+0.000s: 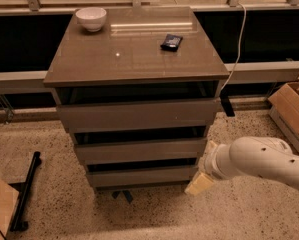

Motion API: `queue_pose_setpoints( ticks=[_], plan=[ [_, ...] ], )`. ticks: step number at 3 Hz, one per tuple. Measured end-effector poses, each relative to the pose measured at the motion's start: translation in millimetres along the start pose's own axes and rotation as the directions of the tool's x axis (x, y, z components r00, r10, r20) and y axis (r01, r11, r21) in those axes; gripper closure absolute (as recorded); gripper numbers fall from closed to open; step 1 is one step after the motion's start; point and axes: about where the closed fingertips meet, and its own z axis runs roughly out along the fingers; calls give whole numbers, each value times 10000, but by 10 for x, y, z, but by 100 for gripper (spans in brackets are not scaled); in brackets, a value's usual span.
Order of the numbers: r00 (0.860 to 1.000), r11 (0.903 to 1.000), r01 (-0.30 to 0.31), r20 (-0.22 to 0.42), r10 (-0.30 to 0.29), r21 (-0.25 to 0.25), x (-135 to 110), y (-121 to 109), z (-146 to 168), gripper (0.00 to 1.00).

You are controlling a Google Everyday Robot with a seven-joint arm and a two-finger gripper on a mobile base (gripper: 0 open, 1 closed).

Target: Open bottom drawer

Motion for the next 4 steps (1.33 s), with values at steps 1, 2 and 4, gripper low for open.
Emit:
queue_pose_setpoints(
  ticks=[1, 2, 4],
  plan=[
    [9996, 9998, -63, 266, 68, -189, 203, -87, 152, 0],
    [9973, 9977, 654, 334, -647, -190, 253, -115, 185, 0],
    [9981, 9991, 205, 590, -183, -382, 405, -107, 638, 0]
  ],
)
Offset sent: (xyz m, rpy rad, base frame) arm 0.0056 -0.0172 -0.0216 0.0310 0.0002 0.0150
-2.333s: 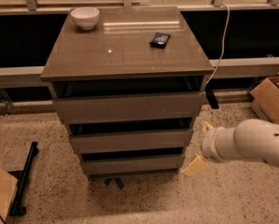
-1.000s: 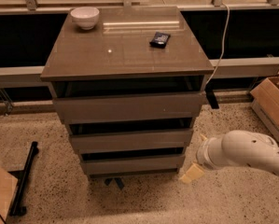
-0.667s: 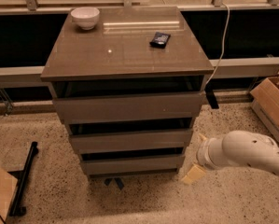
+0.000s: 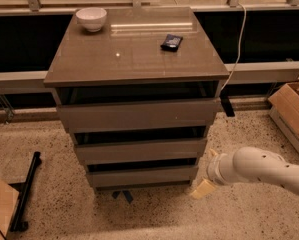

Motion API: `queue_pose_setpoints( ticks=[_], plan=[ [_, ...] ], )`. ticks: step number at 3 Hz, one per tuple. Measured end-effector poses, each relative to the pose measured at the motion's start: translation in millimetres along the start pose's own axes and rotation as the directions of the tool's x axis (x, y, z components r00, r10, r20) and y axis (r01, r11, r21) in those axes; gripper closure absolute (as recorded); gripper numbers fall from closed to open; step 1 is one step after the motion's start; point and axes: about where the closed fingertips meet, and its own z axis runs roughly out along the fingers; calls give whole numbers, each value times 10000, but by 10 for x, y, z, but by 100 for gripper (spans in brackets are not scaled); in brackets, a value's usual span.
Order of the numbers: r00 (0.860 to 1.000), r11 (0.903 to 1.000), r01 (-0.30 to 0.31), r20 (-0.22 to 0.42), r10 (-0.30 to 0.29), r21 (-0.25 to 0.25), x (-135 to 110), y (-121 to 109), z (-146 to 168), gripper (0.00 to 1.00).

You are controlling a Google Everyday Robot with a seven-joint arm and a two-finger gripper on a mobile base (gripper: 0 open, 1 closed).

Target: Open bottom drawer

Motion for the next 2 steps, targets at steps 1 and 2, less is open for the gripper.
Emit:
queue_pose_setpoints(
  ticks=[1, 2],
  plan=[
    [9976, 9988, 119, 692, -87, -465, 150, -18, 371, 0],
    [9961, 9980, 360, 823, -317, -518, 203, -42, 519, 0]
  ],
)
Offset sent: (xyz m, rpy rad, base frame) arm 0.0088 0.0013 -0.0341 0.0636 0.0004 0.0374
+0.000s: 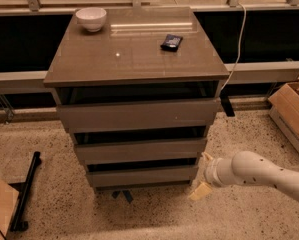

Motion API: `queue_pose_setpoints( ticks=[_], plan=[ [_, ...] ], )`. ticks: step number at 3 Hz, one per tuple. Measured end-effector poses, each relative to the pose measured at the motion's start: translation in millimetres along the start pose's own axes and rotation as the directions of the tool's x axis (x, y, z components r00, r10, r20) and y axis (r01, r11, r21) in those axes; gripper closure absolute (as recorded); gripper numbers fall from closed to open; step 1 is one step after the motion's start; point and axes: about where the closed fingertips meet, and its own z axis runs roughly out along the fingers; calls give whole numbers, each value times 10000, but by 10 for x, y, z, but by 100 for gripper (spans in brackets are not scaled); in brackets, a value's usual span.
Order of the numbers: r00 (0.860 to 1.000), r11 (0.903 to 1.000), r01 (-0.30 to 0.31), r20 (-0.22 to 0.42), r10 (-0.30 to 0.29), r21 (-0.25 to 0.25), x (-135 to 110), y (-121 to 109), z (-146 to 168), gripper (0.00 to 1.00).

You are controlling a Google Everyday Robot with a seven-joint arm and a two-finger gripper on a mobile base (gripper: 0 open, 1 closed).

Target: Open bottom drawer

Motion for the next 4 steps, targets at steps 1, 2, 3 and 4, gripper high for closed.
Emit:
queue_pose_setpoints(
  ticks=[1, 2, 3, 4],
  plan=[
    [9993, 9998, 153, -328, -157, -132, 58, 14, 128, 0],
    [9997, 9983, 212, -101, -218, -539, 204, 37, 326, 0],
    [9977, 9961, 676, 79, -672, -569, 270, -38, 435, 0],
    [9977, 9960, 681, 77, -678, -578, 270, -32, 435, 0]
  ],
)
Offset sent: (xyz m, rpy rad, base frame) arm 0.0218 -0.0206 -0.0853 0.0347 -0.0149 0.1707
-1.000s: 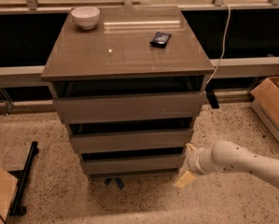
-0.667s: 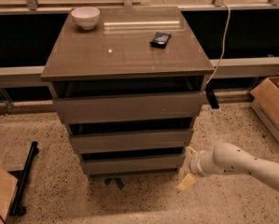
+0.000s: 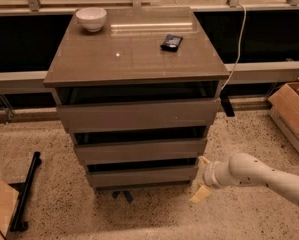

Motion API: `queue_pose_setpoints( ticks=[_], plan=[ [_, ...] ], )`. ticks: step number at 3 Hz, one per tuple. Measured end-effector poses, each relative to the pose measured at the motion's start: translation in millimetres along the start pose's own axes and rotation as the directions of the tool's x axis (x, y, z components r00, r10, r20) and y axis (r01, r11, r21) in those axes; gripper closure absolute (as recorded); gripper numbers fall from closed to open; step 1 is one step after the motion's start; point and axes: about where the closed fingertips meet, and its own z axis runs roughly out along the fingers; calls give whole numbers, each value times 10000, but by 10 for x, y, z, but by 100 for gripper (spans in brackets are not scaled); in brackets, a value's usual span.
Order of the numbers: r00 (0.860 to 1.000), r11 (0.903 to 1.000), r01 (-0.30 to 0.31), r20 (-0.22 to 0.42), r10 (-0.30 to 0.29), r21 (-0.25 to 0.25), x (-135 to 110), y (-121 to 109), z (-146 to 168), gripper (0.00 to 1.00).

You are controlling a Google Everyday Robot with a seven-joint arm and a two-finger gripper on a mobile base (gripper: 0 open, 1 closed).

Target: Open bottom drawer

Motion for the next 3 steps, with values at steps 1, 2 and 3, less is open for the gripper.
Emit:
queue_pose_setpoints(
  ticks=[1, 2, 3],
  plan=[
    [9998, 9997, -216, -26, 216, -89, 119, -22, 243, 0],
    [9990, 9994, -272, 362, 279, -203, 246, -67, 549, 0],
    [9965, 9991, -345, 752, 362, -242, 427, -151, 841, 0]
  ],
)
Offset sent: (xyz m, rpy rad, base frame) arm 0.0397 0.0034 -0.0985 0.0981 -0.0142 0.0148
